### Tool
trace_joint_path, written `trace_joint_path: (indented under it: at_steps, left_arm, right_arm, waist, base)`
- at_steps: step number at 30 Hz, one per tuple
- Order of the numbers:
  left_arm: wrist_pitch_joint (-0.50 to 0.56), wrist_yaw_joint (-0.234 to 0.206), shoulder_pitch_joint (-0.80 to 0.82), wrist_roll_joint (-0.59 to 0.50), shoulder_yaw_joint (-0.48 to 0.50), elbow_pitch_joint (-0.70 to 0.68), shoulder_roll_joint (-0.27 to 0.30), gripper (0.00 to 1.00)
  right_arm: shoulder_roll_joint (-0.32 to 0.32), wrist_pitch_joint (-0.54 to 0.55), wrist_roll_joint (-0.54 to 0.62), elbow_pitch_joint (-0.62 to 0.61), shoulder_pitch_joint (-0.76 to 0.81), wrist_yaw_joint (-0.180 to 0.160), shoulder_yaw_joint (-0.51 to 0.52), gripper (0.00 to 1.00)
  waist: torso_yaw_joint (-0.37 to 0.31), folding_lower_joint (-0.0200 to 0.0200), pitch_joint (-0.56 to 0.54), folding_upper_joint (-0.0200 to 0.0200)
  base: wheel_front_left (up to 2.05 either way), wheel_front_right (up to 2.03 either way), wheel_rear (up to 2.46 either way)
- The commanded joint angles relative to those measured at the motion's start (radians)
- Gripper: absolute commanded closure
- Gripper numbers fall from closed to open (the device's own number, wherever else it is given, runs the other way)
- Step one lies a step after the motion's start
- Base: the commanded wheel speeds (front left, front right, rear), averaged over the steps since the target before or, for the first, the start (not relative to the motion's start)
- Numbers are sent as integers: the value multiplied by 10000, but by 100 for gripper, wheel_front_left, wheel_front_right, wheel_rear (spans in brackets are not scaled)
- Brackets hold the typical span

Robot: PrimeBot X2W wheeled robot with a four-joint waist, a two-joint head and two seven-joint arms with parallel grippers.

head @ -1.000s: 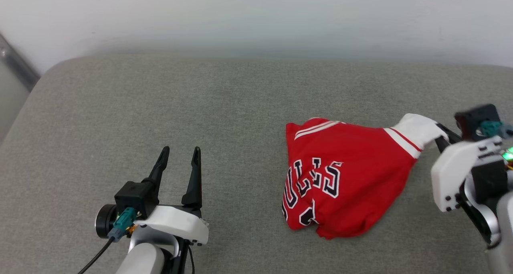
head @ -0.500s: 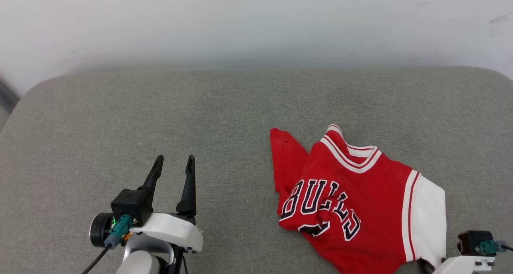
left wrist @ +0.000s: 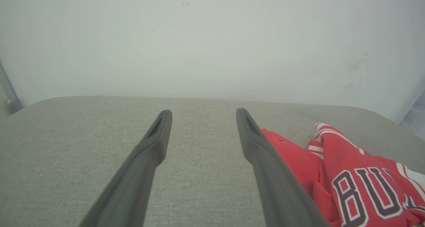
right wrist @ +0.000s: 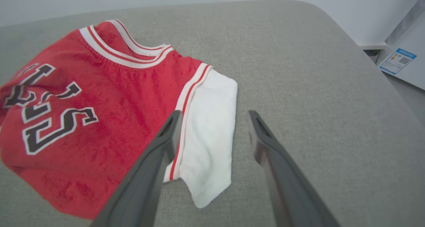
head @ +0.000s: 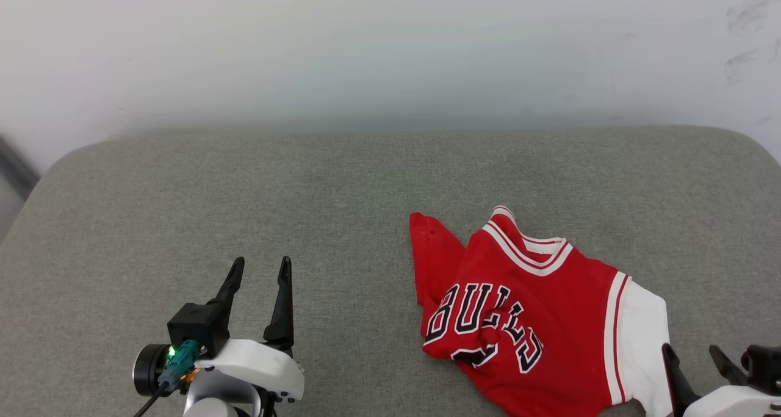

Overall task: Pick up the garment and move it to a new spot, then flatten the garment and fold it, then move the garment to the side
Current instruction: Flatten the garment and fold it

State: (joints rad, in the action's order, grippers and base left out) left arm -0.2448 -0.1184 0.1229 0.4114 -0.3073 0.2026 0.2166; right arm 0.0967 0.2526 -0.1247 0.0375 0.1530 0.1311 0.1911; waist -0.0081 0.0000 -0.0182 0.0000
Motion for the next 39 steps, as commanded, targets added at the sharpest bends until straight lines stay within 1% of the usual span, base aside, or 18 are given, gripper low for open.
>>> trace_joint_path:
  at_steps: [1,6,9,12,15,17,23,26,29,33,36,39]
  left_arm:
    - [27,-59,-126,55,14,-33,48,0]
    - [106,-99,-149,20,-47,-106,113,0]
    - [177,-114,-143,-13,-112,-147,129,0]
    - [305,-120,-77,-18,-223,-175,106,0]
    - [598,128,329,-64,-495,-237,102,0]
    - [956,436,704,-56,-788,-229,42,0]
    - [2639,1378,2381,109,-1614,68,-180,0]
    - [3701,1856,3199,254,-2050,428,-241,0]
    - [4804,2214,3870,521,-2527,833,-213,0]
    - [6144,2448,4496,1076,-3298,1191,-81,0]
    - [6981,2486,4758,1692,-4017,1173,114,0]
    - [7736,2492,4957,2341,-4746,1074,479,0]
  right_arm:
    - [-135,-182,8,-286,127,-7,15,0]
    - [-352,-1236,47,-1058,-170,-7,-152,0]
    - [-414,-1793,131,-1194,-351,-7,-406,0]
    - [-446,-2060,99,-1234,-480,-8,-599,0]
    - [-464,-2110,67,-1343,-611,-7,-682,0]
    - [-469,-2091,33,-1464,-715,-7,-757,0]
    - [-472,-2132,-265,-1744,-1294,-7,-1048,0]
    - [-471,-2168,-310,-1726,-1599,-7,-1162,0]
    - [-469,-2201,-357,-1614,-1826,-7,-1241,0]
    - [-471,-2378,-380,-1424,-2063,-7,-1314,0]
    - [-471,-2515,-479,-1255,-2188,-7,-1368,0]
    - [-472,-2654,-502,-1081,-2221,-7,-1431,0]
  waist:
    - [-8,0,-43,0]
    - [25,0,-108,0]
    - [80,0,-106,0]
    - [145,0,-72,0]
    - [185,0,57,0]
    - [161,0,210,0]
    - [-261,0,1252,0]
    - [-550,0,1749,0]
    - [-859,0,2145,0]
    - [-1219,0,2488,0]
    - [-1444,0,2658,0]
    - [-1605,0,2756,0]
  base:
    - [0,0,0]
    - [0,0,0]
    - [0,0,0]
    - [0,0,0]
    - [0,0,0]
    - [0,0,0]
    - [0,0,0]
    - [0,0,0]
    - [0,0,0]
    - [0,0,0]
    - [0,0,0]
    - [0,0,0]
